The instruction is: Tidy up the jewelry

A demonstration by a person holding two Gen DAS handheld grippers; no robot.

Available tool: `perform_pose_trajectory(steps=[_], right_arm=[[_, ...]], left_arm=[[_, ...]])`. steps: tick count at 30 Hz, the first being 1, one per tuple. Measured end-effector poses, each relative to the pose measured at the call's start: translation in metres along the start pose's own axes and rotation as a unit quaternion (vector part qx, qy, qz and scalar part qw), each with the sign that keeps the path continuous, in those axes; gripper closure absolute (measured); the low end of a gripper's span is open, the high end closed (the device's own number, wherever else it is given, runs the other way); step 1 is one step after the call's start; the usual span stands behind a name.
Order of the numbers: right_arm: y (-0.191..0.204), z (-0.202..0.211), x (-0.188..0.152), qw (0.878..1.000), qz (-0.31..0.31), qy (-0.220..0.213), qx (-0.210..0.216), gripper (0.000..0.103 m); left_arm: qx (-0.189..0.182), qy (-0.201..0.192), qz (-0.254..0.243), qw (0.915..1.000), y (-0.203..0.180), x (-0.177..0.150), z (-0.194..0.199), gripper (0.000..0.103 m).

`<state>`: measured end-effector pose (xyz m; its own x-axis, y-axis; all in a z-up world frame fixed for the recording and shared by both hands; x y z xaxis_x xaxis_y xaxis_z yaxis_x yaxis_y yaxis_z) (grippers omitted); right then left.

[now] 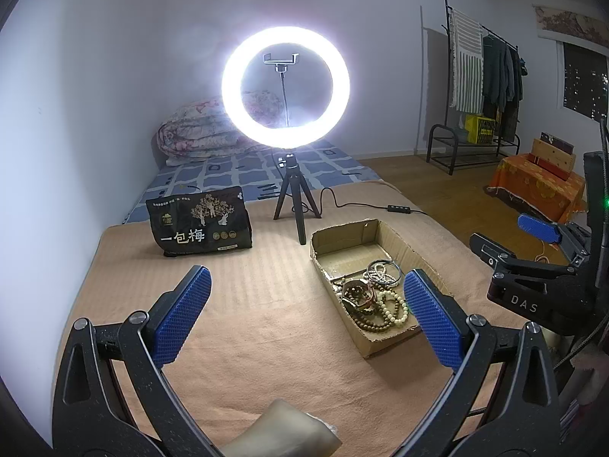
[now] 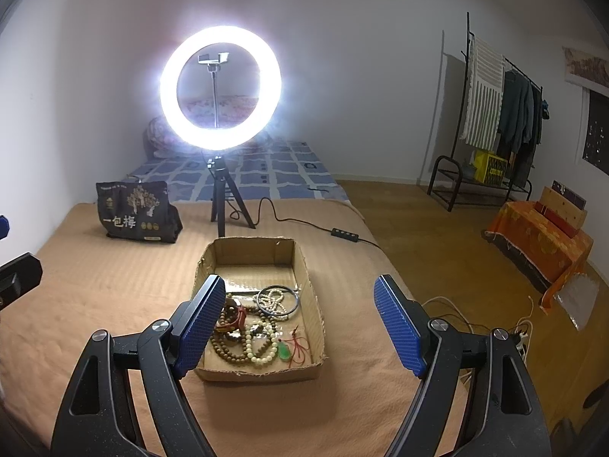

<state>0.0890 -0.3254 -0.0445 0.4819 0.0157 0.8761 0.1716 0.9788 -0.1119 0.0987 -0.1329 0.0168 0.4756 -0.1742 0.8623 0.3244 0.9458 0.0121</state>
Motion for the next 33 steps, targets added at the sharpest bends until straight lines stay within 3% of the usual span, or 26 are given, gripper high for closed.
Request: perform_pose_trajectory(steps=[33], right_arm=[[0.0018, -0.0017, -0.0037, 1.000, 0.000, 0.009, 0.004, 0.023]], left_arm=[[0.000, -0.002, 0.000, 1.0000, -0.0011, 0.0013, 0.0016, 0.000]])
Point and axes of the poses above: each gripper's, at about its wrist camera, not at the fingertips, and z roughly against the way its jaws point, y to its left, x to its top, the point moved 3 cm from there along -z, roughly the way its jaws point, and after that the axes turned 1 degree about z, right-handed, at the moved point
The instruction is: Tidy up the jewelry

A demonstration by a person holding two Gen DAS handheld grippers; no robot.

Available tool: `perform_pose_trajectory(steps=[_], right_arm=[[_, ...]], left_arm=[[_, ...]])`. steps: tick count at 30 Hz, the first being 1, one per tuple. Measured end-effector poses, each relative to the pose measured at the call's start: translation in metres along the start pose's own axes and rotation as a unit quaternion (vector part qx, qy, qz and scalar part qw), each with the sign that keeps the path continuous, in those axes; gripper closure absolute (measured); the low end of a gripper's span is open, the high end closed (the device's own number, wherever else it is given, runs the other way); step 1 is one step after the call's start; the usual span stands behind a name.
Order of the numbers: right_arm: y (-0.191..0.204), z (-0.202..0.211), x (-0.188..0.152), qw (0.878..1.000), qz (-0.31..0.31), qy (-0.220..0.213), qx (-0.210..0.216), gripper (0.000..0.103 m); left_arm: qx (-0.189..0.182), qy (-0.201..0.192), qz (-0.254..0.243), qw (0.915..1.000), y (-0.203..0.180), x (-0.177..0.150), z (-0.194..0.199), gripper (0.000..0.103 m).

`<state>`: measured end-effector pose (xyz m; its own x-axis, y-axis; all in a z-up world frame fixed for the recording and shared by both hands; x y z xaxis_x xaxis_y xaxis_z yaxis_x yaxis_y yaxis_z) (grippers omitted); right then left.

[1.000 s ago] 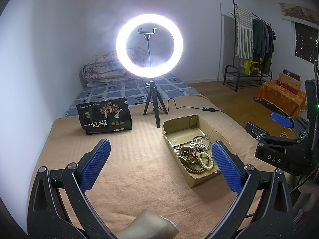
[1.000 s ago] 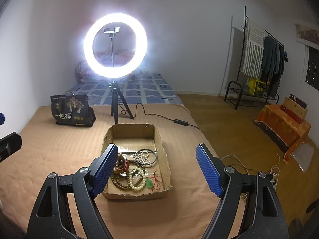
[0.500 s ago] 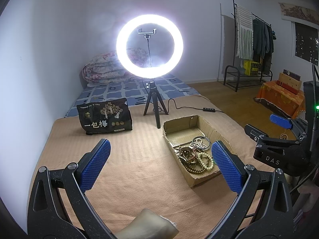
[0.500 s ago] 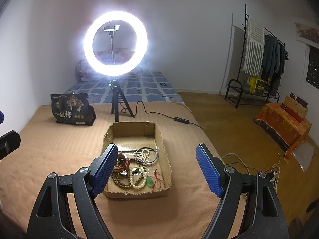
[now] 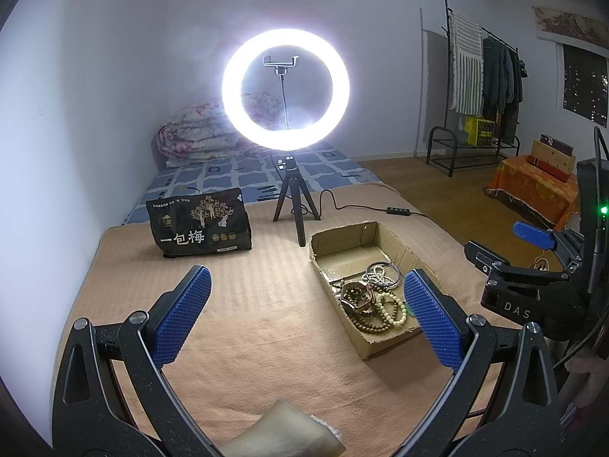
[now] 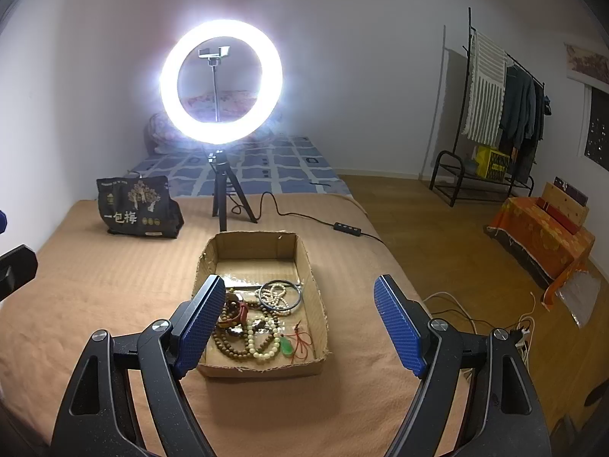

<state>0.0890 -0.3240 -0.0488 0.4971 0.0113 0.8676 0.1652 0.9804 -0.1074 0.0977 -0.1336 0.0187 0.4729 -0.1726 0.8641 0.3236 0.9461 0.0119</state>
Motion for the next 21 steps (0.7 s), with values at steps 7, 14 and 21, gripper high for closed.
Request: perform_pose_trajectory(steps=[7, 14, 21], right_arm=[[-0.0004, 0.0002, -0.0013, 1.000, 0.001, 0.003, 0.001, 0.023], [-0.0010, 0.0013, -0.0014, 1.000, 0.001, 0.002, 0.000, 0.023], [0.0013, 0.0008, -0.0012, 1.000, 0.005, 0.002, 0.003, 0.023]], left_arm=[[0.006, -0.007, -0.003, 1.0000, 0.0001, 0.0029, 0.0015, 0.000], [0.010, 0.000, 0.003, 0.9999, 0.0051, 0.0042, -0.0023, 0.000], [0.009, 0.002, 0.000, 1.0000, 0.0053, 0.0042, -0.0029, 0.000]])
Point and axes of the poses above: each gripper's, at about its wrist camera, not at the fingertips, and z roughly against the way its jaws point, y to its left, x to its top, the point moved 3 cm from there along -z, roughly the way its jaws point, and after that the axes turned 1 degree about z, right-handed, at the moved point
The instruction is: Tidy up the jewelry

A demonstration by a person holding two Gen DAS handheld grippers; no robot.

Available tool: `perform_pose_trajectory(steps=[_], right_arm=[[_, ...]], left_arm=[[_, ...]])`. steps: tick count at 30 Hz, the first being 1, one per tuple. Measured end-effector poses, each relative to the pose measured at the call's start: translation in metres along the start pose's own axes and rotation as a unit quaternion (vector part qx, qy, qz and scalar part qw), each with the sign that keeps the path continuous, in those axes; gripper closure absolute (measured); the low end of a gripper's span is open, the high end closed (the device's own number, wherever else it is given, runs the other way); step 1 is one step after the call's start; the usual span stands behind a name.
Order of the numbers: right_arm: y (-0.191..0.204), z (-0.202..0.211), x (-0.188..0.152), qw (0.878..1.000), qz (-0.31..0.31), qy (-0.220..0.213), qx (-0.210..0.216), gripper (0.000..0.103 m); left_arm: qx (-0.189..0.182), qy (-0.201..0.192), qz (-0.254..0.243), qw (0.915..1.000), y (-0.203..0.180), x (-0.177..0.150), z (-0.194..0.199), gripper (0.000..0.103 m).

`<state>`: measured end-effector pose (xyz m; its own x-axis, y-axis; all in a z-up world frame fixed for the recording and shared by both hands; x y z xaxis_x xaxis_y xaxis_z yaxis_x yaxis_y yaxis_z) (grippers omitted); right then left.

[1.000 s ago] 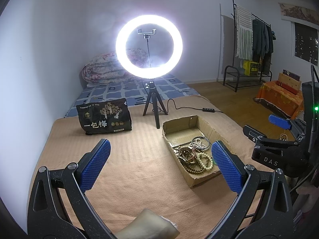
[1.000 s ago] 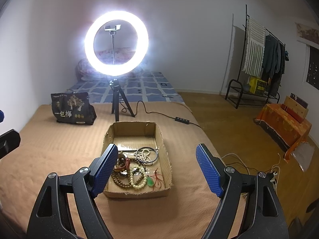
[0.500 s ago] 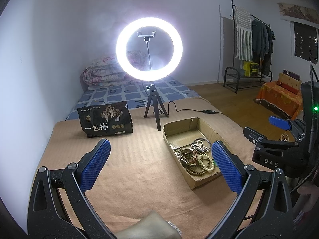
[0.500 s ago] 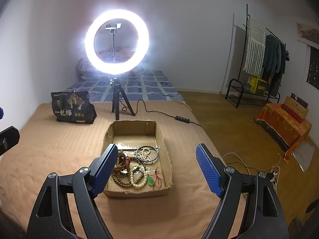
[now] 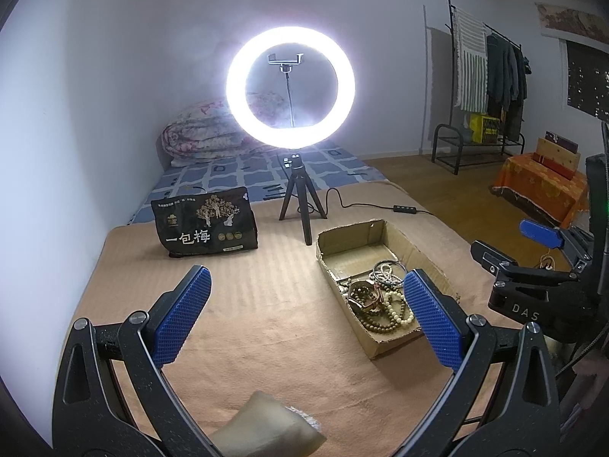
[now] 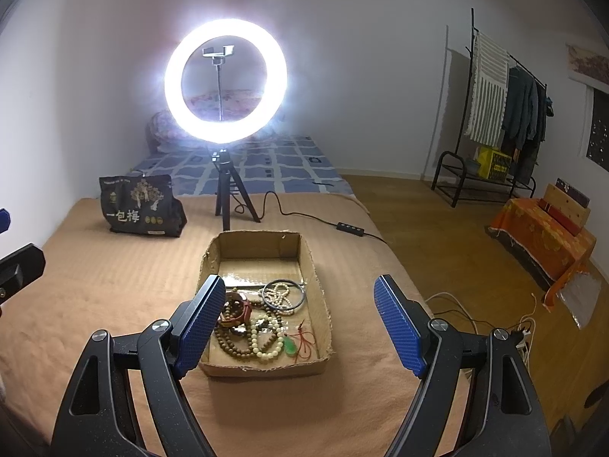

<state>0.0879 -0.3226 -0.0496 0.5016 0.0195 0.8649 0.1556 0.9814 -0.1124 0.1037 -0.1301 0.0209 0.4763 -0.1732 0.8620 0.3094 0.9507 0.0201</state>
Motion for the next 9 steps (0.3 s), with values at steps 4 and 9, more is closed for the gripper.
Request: perform_pose_trajectory(steps=[4, 9], right_arm=[[0.0007, -0.0002, 0.0000, 1.000, 0.000, -0.001, -0.001, 0.023], [0.0017, -0.0020, 0.0005, 1.000, 0.000, -0.001, -0.002, 0.023]], left_arm=[[-0.006, -0.001, 0.003, 1.0000, 0.0030, -0.0007, -0.0012, 0.000], [-0.007, -0.001, 0.006, 1.0000, 0.0069, -0.0017, -0.0035, 0.000]])
Point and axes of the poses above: each gripper's, at about its wrist camera, not at the fingertips, and z roughly against the way its jaws point, y to its left, x to its top, the point moved 3 cm from there along -z, roughly the way its jaws point, and after that the axes turned 1 degree about z, right-handed, at the moved point
